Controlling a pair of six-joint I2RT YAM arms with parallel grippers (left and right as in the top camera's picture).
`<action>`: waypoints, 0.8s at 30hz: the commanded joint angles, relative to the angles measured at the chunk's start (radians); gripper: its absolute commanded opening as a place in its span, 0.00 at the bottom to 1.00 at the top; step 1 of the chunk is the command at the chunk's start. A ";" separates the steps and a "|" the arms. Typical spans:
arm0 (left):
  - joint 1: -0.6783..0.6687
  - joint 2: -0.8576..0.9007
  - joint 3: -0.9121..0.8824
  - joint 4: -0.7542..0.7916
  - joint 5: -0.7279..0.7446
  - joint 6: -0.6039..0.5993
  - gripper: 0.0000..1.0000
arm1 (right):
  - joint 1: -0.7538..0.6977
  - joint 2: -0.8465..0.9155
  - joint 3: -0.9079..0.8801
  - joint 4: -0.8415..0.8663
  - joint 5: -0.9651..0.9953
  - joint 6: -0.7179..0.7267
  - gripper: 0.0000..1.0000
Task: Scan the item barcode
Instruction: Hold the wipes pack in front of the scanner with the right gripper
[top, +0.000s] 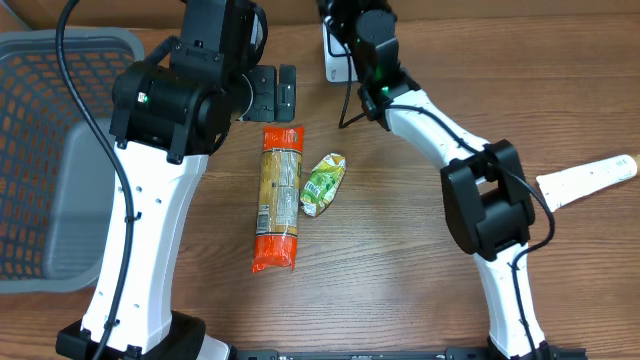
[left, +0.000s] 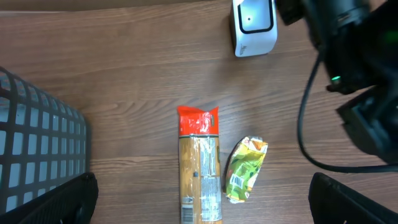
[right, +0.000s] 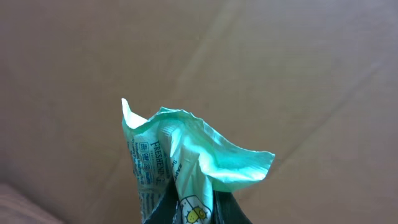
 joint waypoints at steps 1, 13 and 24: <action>0.005 0.003 0.002 0.001 -0.010 0.019 1.00 | 0.014 0.049 0.015 0.018 -0.047 -0.030 0.04; 0.005 0.003 0.002 0.001 -0.010 0.019 0.99 | 0.015 0.135 0.015 0.064 -0.113 -0.387 0.04; 0.005 0.003 0.002 0.001 -0.010 0.019 1.00 | 0.015 0.137 0.016 0.151 -0.113 -0.424 0.04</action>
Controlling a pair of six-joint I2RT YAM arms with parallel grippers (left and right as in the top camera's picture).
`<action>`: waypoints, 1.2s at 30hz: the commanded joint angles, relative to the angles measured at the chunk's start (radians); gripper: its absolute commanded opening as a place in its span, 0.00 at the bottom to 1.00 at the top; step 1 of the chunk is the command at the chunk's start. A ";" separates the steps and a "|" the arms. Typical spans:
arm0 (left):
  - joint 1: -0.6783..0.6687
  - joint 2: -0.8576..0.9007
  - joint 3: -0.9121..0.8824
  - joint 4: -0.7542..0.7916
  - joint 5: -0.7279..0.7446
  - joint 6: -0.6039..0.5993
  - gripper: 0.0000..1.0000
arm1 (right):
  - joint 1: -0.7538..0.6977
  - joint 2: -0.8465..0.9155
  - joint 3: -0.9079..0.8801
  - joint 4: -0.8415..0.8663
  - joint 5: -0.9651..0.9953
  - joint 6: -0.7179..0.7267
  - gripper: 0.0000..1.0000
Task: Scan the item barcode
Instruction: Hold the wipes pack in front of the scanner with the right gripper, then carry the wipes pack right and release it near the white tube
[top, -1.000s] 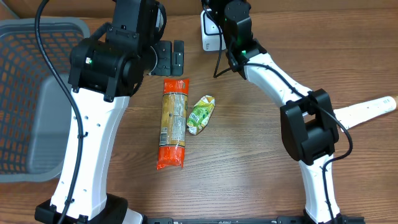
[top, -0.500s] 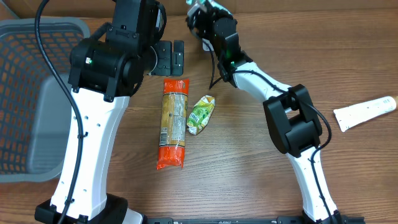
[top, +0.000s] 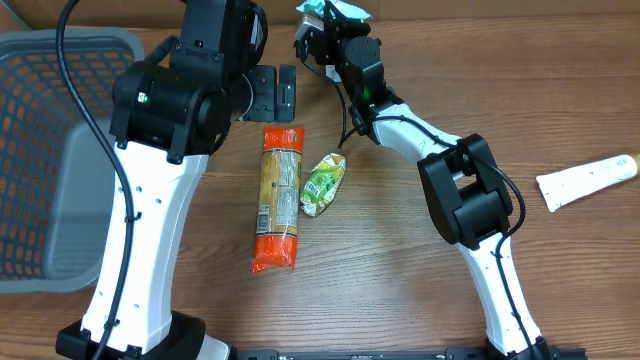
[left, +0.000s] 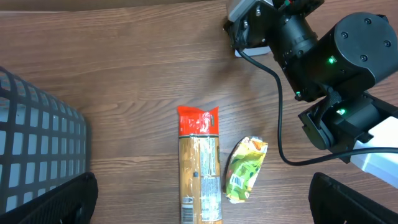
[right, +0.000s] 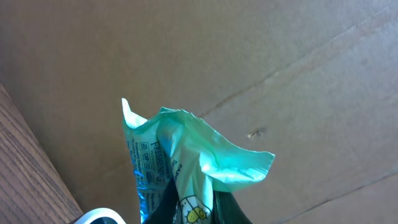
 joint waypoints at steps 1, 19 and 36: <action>0.005 0.003 0.002 0.001 -0.010 0.019 1.00 | 0.001 -0.003 0.016 0.014 -0.005 -0.024 0.04; 0.005 0.003 0.002 0.001 -0.010 0.019 0.99 | 0.021 -0.186 0.015 -0.286 -0.002 0.233 0.04; 0.005 0.003 0.002 0.001 -0.010 0.019 1.00 | -0.133 -0.639 0.015 -1.530 -0.162 1.346 0.04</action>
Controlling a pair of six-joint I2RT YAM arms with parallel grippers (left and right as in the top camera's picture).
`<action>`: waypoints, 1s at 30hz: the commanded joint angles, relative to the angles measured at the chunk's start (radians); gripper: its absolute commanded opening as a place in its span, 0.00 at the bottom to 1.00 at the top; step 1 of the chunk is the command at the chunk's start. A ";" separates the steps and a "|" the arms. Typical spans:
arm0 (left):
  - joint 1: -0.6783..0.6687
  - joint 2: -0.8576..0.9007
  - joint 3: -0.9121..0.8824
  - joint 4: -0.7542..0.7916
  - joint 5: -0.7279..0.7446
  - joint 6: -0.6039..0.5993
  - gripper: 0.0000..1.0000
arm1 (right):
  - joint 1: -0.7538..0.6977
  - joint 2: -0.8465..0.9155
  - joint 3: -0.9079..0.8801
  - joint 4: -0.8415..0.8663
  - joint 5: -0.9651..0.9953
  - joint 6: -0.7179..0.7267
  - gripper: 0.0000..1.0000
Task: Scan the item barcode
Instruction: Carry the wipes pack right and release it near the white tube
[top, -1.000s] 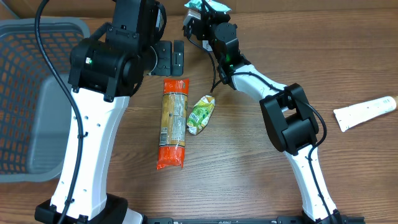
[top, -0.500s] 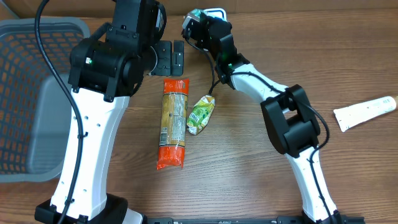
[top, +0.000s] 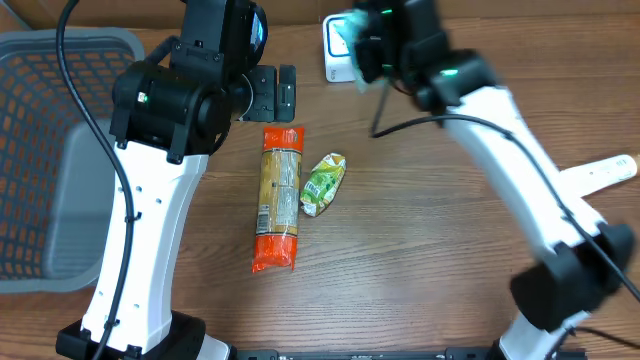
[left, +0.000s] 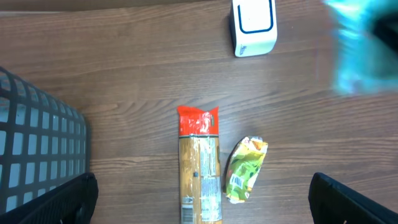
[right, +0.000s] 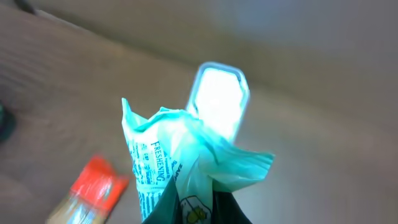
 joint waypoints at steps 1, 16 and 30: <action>0.005 0.003 0.002 0.001 -0.010 0.019 1.00 | -0.105 -0.002 -0.001 -0.212 -0.008 0.357 0.04; 0.005 0.003 0.002 0.001 -0.010 0.019 0.99 | -0.710 0.006 -0.316 -0.324 -0.092 0.654 0.04; 0.005 0.003 0.002 0.001 -0.009 0.019 1.00 | -0.984 0.006 -0.380 -0.414 0.214 0.760 0.04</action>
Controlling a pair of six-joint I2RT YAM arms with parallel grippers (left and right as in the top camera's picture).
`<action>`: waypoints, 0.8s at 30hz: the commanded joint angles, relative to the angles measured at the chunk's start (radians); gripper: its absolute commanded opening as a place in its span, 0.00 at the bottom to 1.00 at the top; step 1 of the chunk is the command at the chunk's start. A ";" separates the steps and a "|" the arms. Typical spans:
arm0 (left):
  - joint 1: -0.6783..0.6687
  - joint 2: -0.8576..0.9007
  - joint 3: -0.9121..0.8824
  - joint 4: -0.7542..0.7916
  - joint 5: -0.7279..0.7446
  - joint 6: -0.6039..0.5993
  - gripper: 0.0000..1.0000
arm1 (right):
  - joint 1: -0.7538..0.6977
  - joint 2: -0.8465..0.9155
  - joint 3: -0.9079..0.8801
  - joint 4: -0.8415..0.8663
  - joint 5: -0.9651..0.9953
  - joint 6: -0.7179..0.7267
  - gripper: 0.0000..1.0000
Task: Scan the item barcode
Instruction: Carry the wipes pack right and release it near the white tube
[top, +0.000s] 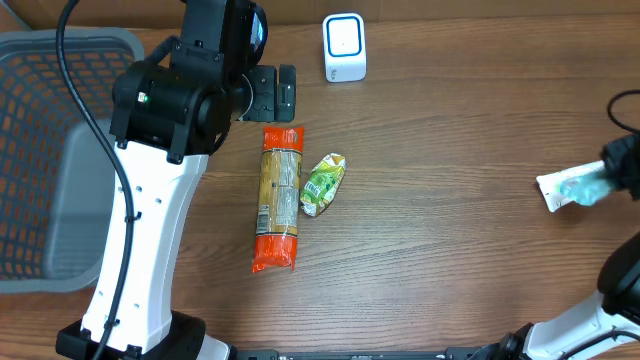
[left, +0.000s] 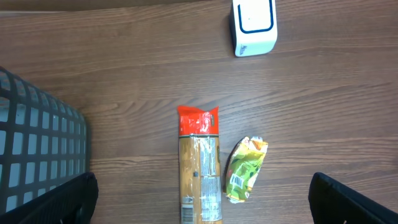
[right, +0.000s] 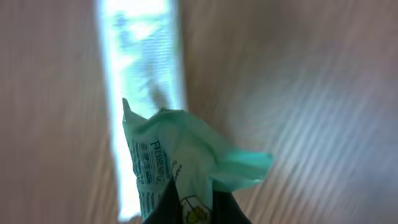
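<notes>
The white barcode scanner stands at the table's back, also in the left wrist view. My right gripper is at the far right edge, shut on a crumpled teal packet. In the blurred right wrist view the packet sticks up from the gripper over a white tube. My left gripper hangs high over the table's back left. It is open and empty, with its fingertips at the frame's bottom corners.
A long orange-red packet and a small green packet lie side by side mid-table. A grey mesh basket stands at the left. The white tube lies at the right edge under the teal packet.
My right gripper, still shut on the teal packet, was next to the scanner at the back and is now at the far right edge over the white tube. The left arm has not moved.
My right gripper held the teal packet up at the back by the scanner, facing the cardboard wall, at the first two moments. Then it held it just over the scanner. Now it holds it far right, over the tube. The left gripper stayed open.
</notes>
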 joint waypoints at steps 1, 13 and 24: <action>0.005 0.003 0.002 0.001 -0.010 0.019 1.00 | -0.016 -0.015 -0.076 0.064 0.113 0.077 0.04; 0.005 0.003 0.002 0.001 -0.010 0.019 1.00 | -0.016 -0.014 -0.208 0.276 0.096 0.069 0.18; 0.005 0.003 0.002 0.001 -0.010 0.019 1.00 | -0.011 -0.021 -0.052 0.181 -0.076 -0.039 0.88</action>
